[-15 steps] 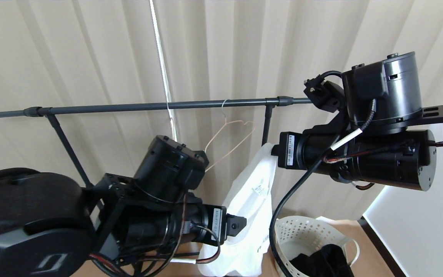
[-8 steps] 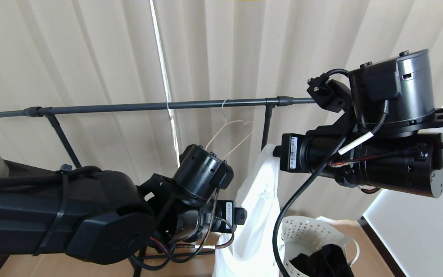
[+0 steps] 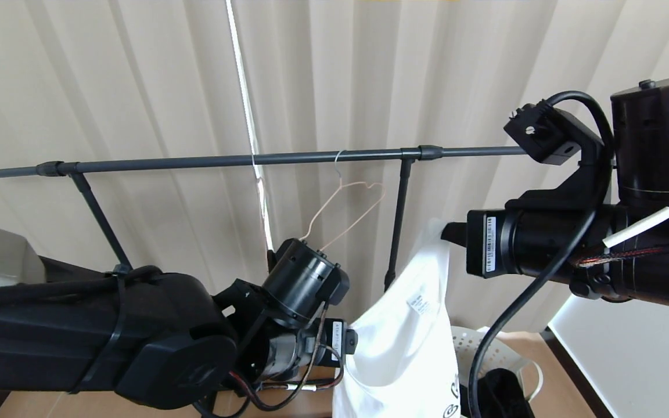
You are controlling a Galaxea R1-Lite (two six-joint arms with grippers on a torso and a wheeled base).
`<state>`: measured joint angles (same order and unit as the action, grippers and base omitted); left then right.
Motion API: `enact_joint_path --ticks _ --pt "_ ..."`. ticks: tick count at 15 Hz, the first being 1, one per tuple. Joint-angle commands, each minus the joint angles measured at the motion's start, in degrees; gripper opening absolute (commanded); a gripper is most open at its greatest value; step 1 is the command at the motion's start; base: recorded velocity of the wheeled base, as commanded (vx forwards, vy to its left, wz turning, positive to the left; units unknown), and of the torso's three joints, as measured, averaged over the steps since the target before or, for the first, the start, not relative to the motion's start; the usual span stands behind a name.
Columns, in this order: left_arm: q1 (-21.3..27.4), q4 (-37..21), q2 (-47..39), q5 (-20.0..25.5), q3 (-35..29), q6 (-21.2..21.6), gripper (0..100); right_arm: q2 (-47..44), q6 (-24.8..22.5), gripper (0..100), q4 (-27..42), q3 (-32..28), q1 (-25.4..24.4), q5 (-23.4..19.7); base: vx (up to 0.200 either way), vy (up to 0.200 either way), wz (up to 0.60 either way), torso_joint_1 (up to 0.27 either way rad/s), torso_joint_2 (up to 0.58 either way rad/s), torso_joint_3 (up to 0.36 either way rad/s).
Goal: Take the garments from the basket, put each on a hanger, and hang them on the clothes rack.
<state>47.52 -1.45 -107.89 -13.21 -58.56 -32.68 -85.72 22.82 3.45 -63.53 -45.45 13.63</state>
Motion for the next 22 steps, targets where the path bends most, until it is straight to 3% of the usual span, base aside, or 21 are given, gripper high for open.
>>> enact_joint_path --ticks 1,5,11,15,22 --pt "-0.06 -0.04 0.48 -0.76 0.20 -0.54 0 1.70 -0.67 0 -0.02 1.03 0.27 -0.01 0.000 0.000 0.00 0.000 0.00 0.000" --pt "-0.67 -0.31 5.41 -1.64 -0.06 -0.36 0 1.53 -4.10 0 -0.20 3.06 2.47 0.26 0.000 0.000 0.00 0.000 0.00 0.000" --pt "-3.93 -0.66 14.63 -5.77 -3.49 5.79 0 -4.01 -5.51 0 -0.90 3.58 3.17 8.87 0.000 0.000 0.00 0.000 0.00 0.000" --pt "-4.28 -0.75 15.43 -11.31 -7.35 7.55 0 -6.47 -5.42 0 -8.81 3.58 3.08 12.21 0.000 0.000 0.00 0.000 0.00 0.000" --pt "-4.54 -0.75 18.33 -12.63 -9.11 9.74 0 -5.95 -4.80 0 -19.71 3.23 3.17 12.65 0.000 0.000 0.00 0.000 0.00 0.000"
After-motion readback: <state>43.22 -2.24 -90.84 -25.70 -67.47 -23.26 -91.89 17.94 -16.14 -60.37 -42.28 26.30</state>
